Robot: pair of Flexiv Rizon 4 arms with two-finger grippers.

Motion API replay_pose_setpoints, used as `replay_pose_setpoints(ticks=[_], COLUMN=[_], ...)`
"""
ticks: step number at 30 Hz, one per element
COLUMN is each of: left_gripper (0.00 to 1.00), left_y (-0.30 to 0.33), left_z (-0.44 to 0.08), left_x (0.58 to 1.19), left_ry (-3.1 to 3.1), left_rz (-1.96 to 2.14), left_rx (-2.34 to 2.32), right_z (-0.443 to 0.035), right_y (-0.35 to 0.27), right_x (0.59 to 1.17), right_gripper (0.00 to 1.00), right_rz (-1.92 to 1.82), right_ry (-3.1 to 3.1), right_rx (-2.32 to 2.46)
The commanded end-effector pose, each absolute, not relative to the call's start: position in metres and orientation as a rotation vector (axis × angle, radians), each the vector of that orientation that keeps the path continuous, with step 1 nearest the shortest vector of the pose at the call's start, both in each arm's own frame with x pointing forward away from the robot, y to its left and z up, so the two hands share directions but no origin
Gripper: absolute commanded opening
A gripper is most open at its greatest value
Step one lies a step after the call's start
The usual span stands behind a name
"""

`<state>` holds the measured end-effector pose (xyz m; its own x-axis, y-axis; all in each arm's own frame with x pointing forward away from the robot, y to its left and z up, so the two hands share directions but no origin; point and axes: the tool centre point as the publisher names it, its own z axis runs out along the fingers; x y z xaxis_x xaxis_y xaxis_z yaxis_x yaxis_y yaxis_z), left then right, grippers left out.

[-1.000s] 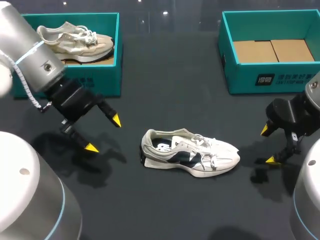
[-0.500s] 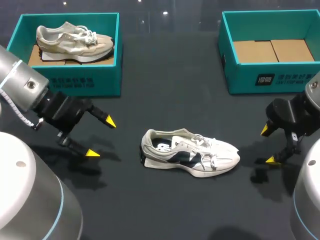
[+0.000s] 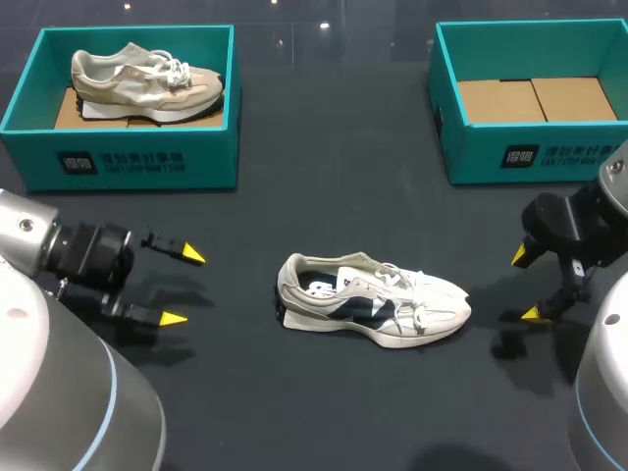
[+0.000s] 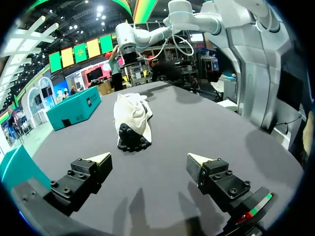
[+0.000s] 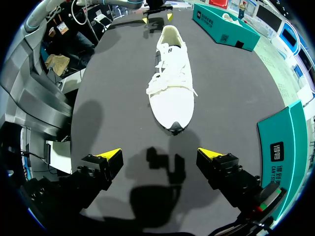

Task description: Take the shoe out of the shoebox, open the shoe tongue, remove and reinsert the insole, then place the shoe into the shoebox

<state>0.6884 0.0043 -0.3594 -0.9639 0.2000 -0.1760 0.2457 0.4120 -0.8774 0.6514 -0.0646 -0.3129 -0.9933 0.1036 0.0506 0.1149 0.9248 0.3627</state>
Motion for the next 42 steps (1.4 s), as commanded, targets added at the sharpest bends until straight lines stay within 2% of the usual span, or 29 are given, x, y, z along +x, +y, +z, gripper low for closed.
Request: replay_pose_setpoints(ticks=[1, 9, 14, 28, 42], left_gripper=[1.0, 1.0, 1.0, 1.0, 1.0], left_y=[0.004, 0.012, 0.013, -0.002, -0.06], left_z=[-0.358, -0.385, -0.397, -0.4, -0.402], left_x=[0.685, 0.717, 0.723, 0.725, 0.717], left_ry=[2.599, 2.554, 2.54, 2.553, 2.57], left_rz=[-1.618, -1.934, -1.988, -1.985, -1.984], left_rx=[0.401, 0.223, 0.206, 0.18, 0.137], right_z=[-0.313, -0.313, -0.313, -0.313, -0.313], right_y=[-0.065, -0.065, -0.065, -0.065, -0.065], right_x=[0.649, 0.649, 0.649, 0.649, 0.649], right_gripper=[1.0, 1.0, 1.0, 1.0, 1.0], right_rz=[-0.575, -0.575, -0.575, -0.575, -0.575], right_ry=[-3.056, -3.056, -3.056, -3.056, -3.056], right_rx=[-0.174, -0.174, -0.174, -0.174, -0.174])
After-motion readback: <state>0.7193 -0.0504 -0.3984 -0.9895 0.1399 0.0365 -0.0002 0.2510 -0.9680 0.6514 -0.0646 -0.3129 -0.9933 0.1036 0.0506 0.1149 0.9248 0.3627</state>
